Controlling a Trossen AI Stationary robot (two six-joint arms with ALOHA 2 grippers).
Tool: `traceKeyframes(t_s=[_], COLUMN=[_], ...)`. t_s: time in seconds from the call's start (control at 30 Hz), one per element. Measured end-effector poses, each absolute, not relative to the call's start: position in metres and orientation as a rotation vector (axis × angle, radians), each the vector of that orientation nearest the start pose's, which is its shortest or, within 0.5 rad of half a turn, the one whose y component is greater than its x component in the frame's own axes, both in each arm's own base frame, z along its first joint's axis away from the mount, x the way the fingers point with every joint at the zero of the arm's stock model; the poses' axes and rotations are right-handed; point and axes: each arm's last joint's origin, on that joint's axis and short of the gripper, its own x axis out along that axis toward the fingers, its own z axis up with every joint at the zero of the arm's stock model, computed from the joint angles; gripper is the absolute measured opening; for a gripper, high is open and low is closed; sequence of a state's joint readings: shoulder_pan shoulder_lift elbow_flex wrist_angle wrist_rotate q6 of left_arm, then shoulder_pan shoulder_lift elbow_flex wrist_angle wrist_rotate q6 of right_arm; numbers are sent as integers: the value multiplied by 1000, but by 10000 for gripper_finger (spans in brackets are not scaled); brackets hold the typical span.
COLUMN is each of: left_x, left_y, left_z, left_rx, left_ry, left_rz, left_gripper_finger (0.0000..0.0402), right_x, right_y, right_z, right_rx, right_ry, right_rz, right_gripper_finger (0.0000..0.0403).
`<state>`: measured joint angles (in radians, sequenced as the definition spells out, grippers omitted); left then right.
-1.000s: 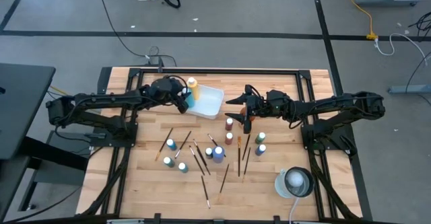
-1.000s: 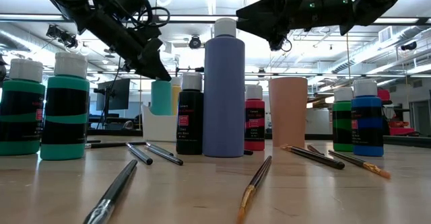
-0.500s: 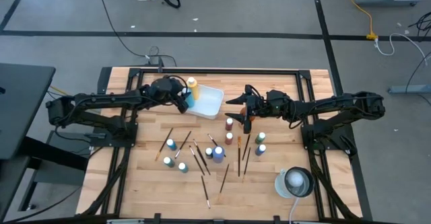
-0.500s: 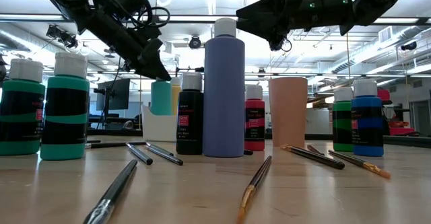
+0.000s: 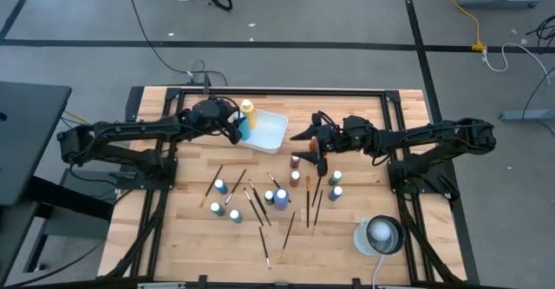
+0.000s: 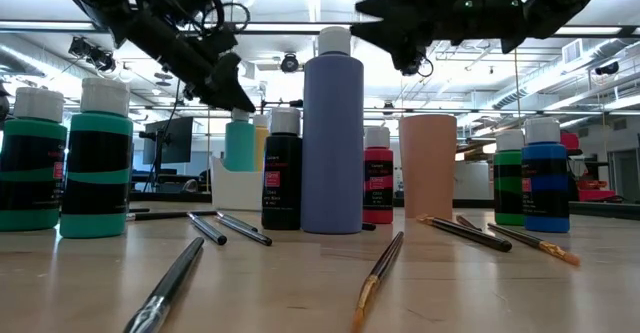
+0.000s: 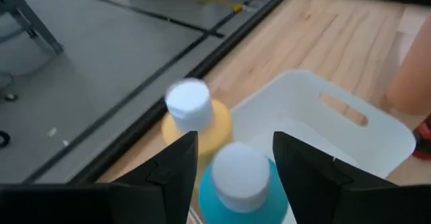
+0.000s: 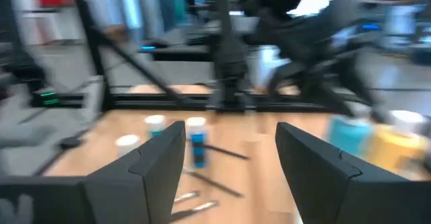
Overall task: Pick & Place Paint Supplies
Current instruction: Put the large light blue paint bottle into the bin, then put the large blue paint bottle into the bin
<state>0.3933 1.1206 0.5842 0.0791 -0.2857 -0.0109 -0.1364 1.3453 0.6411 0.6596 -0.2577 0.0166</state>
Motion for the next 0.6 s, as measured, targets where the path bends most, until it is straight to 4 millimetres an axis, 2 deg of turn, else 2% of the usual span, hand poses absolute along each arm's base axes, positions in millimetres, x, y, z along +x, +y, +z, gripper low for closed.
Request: traceKeyframes(t_s=[0.17, 0.4, 0.6], left_x=[205, 187, 173], left_y=[87, 71, 53], left_z=[246, 273, 291], left_rx=[-14, 49, 120], left_ry=[373, 246, 143], left_rz=[612, 555, 302], left_gripper_finger=[202, 201, 192], right_x=[280, 281, 288], right_y=[-27, -14, -2], right_z=[245, 246, 243], right_rx=[26, 24, 28], right_ry=[35, 25, 4], right_rz=[258, 268, 309], right_gripper_finger=[233, 233, 233])
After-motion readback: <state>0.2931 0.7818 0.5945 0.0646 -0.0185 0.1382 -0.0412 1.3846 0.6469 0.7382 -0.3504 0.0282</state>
